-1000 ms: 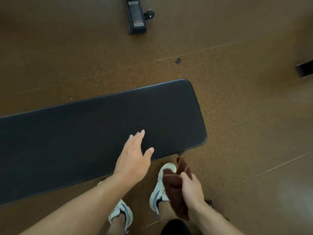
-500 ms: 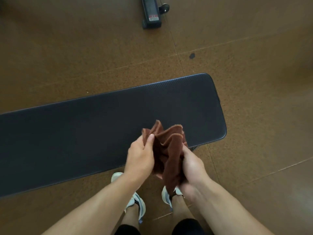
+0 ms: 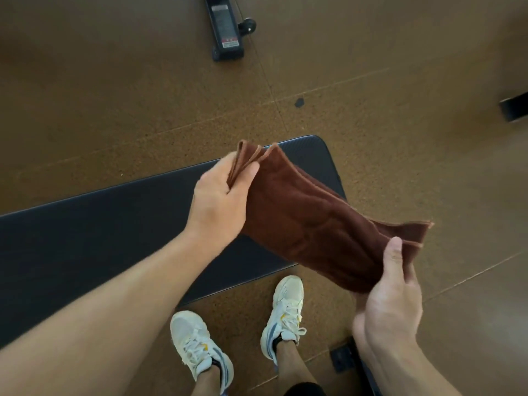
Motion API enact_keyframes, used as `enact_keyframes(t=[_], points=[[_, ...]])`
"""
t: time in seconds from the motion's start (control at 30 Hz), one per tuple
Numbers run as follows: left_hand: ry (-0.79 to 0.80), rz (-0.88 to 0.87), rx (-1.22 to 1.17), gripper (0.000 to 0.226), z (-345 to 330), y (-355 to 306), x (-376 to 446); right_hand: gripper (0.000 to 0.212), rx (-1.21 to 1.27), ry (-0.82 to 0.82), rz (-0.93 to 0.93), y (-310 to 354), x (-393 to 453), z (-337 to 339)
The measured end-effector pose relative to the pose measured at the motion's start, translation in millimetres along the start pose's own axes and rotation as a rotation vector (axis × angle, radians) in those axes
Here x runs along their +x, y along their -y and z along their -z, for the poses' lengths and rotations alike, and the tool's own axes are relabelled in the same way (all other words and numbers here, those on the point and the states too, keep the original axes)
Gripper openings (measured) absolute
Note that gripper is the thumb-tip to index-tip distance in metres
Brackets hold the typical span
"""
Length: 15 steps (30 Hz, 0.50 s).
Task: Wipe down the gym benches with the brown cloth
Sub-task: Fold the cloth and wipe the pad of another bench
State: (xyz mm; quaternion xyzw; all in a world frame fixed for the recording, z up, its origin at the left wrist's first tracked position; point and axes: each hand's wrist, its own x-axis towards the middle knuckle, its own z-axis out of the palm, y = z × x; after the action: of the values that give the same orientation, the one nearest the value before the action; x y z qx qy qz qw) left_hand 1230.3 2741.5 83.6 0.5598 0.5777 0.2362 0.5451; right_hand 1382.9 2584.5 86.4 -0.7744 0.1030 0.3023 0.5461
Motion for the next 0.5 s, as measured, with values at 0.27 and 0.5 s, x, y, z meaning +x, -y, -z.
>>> enact_keyframes(t=[0.27,0.5], points=[[0.143,-0.213,0.665,0.049,-70.0,-7.1,55.1,0.054,-0.719,0.185,0.244,-56.9,27.0,13.6],[0.626,-0.129,1.075,0.064,-132.5,53.0,86.7,0.066,-1.36,0.391,0.867,-95.8,123.6,-46.0]])
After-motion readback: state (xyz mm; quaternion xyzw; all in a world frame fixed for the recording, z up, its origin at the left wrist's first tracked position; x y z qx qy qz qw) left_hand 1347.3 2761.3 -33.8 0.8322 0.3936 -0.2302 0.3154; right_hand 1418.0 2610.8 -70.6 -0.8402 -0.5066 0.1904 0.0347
